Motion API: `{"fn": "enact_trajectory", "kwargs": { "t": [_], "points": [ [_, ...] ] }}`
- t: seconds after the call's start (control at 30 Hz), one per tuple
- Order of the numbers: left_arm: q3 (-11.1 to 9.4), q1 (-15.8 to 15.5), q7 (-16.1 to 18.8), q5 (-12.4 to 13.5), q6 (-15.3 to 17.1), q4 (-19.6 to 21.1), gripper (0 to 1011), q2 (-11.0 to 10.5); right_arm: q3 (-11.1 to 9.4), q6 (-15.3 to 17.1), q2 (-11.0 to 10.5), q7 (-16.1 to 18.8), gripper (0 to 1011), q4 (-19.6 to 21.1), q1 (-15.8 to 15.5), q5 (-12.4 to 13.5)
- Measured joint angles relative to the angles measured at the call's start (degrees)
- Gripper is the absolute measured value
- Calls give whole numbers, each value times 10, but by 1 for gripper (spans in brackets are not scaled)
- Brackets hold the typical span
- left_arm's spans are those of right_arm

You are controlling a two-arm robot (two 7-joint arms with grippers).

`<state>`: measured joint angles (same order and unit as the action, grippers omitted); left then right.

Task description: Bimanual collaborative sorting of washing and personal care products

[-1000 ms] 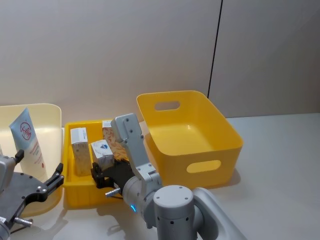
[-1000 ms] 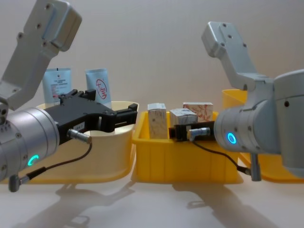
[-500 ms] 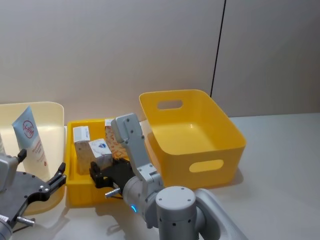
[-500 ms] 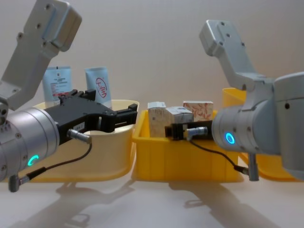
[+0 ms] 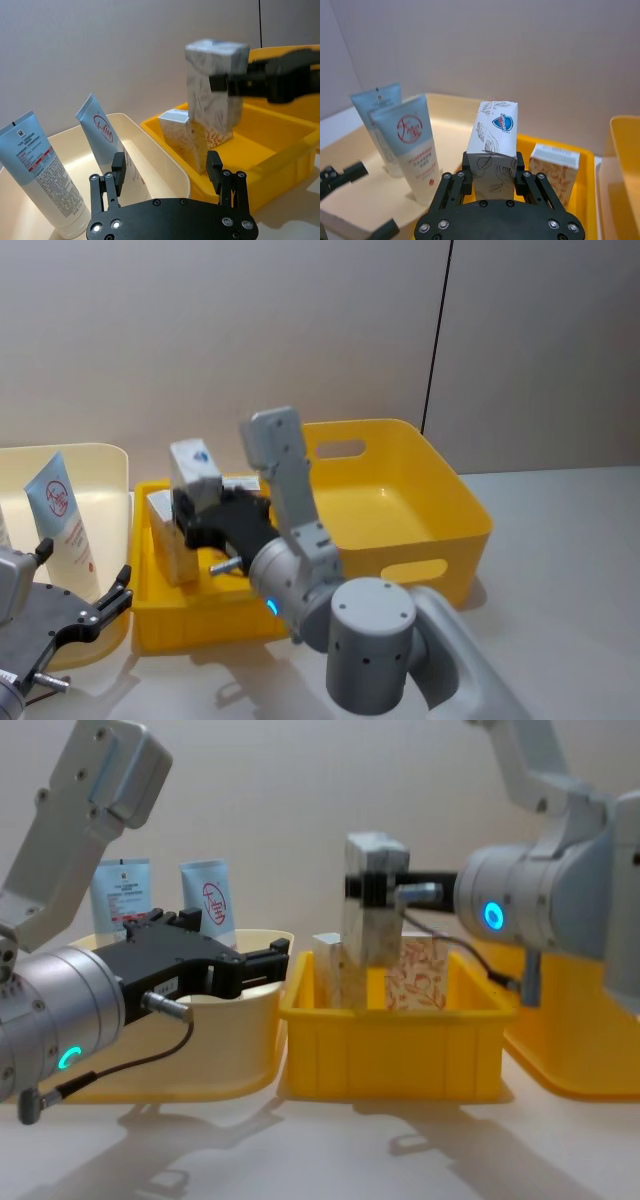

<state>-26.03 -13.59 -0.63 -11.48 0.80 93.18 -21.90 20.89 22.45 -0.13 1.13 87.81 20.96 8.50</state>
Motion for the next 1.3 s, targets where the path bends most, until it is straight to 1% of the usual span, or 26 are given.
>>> {"fn": "enact_trajectory", "kwargs": {
  "t": [0.1, 0.23, 0.33, 0.43, 0.47, 0.53, 0.6, 0.7, 0.73, 0.8, 0.83, 0.87, 0.9, 0.97, 1.0, 1.1, 1.3],
  "points": [
    [0, 0, 0, 0, 0, 0, 1000, 0, -7, -20, 0, 4, 445, 14, 4, 1],
    [0, 0, 0, 0, 0, 0, 1000, 0, -13, -33, 0, 6, 445, 23, 8, 1],
    [0, 0, 0, 0, 0, 0, 1000, 0, -25, -48, -1, 6, 445, 38, 13, 1],
    [0, 0, 0, 0, 0, 0, 1000, 0, -32, -54, -4, 5, 445, 46, 15, 0],
    [0, 0, 0, 0, 0, 0, 1000, 0, -38, -57, -6, 4, 445, 52, 16, 0],
    [0, 0, 0, 0, 0, 0, 999, 0, -43, -59, -7, 3, 445, 57, 17, -1],
    [0, 0, 0, 0, 0, 0, 1000, 0, -53, -61, -10, -1, 445, 64, 18, -3],
    [0, 0, 0, 0, 0, 0, 1000, 0, -65, -61, -14, -6, 445, 72, 18, -5],
    [0, 0, 0, 0, 0, 0, 1000, 0, -73, -60, -17, -8, 445, 76, 18, -6],
    [0, 0, 0, 0, 0, 0, 1000, 0, -79, -58, -20, -10, 445, 79, 18, -7],
    [0, 0, 0, 0, 0, 0, 1000, 0, -87, -55, -23, -12, 445, 81, 18, -8],
    [0, 0, 0, 0, 0, 0, 1000, 0, -87, -55, -23, -12, 445, 81, 18, -8],
    [0, 0, 0, 0, 0, 0, 1000, 0, -93, -52, -27, -14, 445, 81, 17, -8],
    [0, 0, 0, 0, 0, 0, 1000, 0, -99, -50, -30, -15, 445, 81, 15, -9],
    [0, 0, 0, 0, 0, 0, 1000, 0, -106, -46, -34, -16, 445, 81, 14, -10],
    [0, 0, 0, 0, 0, 0, 1000, 0, -117, -37, -40, -18, 445, 76, 12, -12],
    [0, 0, 0, 0, 0, 0, 1000, 0, -134, -13, -50, -20, 445, 63, 10, -15]
  ]
}}
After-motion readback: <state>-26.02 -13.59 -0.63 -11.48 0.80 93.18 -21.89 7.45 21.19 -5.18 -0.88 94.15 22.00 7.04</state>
